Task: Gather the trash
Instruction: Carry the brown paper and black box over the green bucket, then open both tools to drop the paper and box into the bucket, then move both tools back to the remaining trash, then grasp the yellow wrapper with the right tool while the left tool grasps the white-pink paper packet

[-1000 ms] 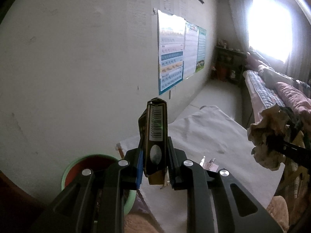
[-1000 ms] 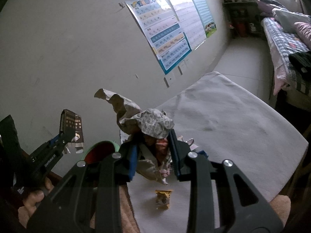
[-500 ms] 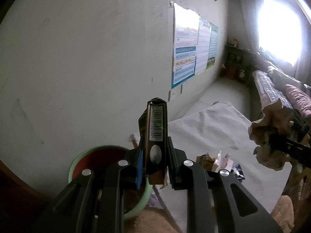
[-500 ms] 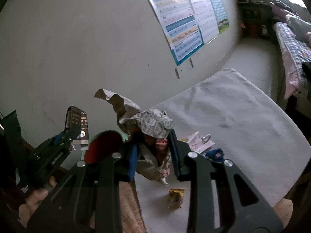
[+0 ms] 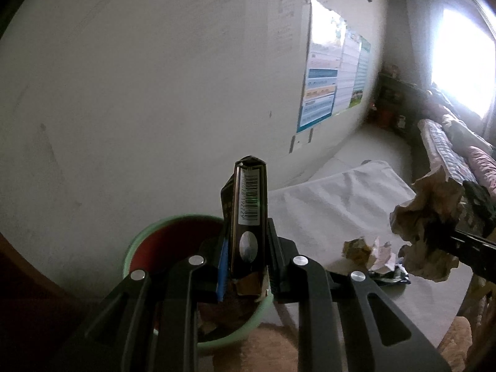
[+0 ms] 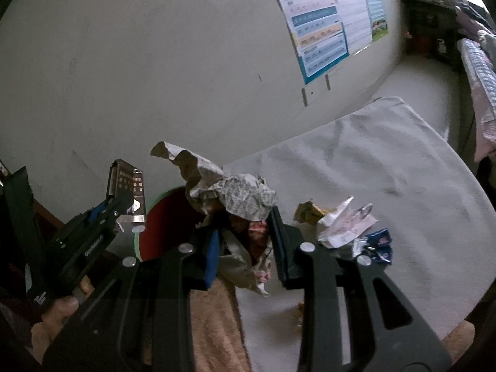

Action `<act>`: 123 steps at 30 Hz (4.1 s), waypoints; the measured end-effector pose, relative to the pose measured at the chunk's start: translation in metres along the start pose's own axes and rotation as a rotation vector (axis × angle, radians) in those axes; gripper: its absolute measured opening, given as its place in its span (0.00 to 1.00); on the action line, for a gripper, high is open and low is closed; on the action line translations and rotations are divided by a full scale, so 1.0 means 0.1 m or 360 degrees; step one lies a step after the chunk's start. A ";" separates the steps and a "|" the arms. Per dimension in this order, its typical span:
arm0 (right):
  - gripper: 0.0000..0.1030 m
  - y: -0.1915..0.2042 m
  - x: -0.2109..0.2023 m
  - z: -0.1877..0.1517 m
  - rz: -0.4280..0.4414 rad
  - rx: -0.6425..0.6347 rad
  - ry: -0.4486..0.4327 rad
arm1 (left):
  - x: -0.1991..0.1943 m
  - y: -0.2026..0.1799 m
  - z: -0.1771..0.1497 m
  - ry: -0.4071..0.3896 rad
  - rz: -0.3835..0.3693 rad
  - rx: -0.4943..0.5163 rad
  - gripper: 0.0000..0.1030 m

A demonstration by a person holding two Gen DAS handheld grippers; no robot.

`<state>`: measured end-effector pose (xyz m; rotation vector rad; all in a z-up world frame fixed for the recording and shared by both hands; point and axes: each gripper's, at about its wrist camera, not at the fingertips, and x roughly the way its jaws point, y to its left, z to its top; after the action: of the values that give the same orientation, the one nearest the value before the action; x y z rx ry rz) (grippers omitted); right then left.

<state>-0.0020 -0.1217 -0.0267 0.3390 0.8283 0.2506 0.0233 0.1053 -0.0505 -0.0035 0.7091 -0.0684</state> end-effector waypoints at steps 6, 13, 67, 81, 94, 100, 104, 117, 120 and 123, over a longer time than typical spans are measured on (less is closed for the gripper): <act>0.29 0.18 0.19 -0.01 0.0041 -0.0041 0.0052 | 0.08 0.21 -0.04 0.0032 0.0048 -0.0043 0.18; 0.29 0.33 0.35 -0.04 0.0072 -0.0070 0.0116 | 0.12 0.36 -0.08 0.0055 0.0075 -0.0075 0.18; 0.60 -1.01 0.64 -0.93 -0.0240 0.0074 0.0625 | 0.67 0.13 -0.45 0.0327 0.0094 -0.0029 0.69; 0.09 -0.68 -0.12 -0.36 -0.0209 -0.0082 -0.0003 | 0.60 -0.53 -0.50 0.0347 -0.0039 0.0107 0.69; 0.09 -0.92 -0.65 -0.24 -0.0278 0.0012 -0.0253 | 0.95 -1.73 -0.24 0.0358 -0.0474 0.0352 0.56; 0.09 -1.25 -0.48 -0.35 -0.0261 0.0131 -0.0199 | 1.37 -2.10 -0.28 0.0613 -0.0550 0.0448 0.42; 0.09 -1.34 -0.49 -0.38 -0.0236 0.0193 -0.0183 | 1.58 -2.19 -0.42 0.0744 -0.0514 0.0488 0.43; 0.10 -1.36 -0.61 -0.35 -0.0195 0.0255 -0.0246 | 1.58 -1.99 -0.56 0.0763 -0.0465 0.0364 0.25; 0.10 -1.29 -0.70 -0.31 -0.0211 0.0228 -0.0296 | 1.36 -1.90 -0.47 0.0658 -0.0462 0.0325 0.23; 0.10 -1.23 -0.71 -0.28 -0.0215 0.0196 -0.0297 | 1.09 -1.80 -0.36 0.0539 -0.0460 0.0297 0.23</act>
<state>-0.0592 -0.2535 -0.0438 0.4132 0.6800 0.0408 0.0715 -0.0809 -0.1439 0.0864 1.0351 -0.4195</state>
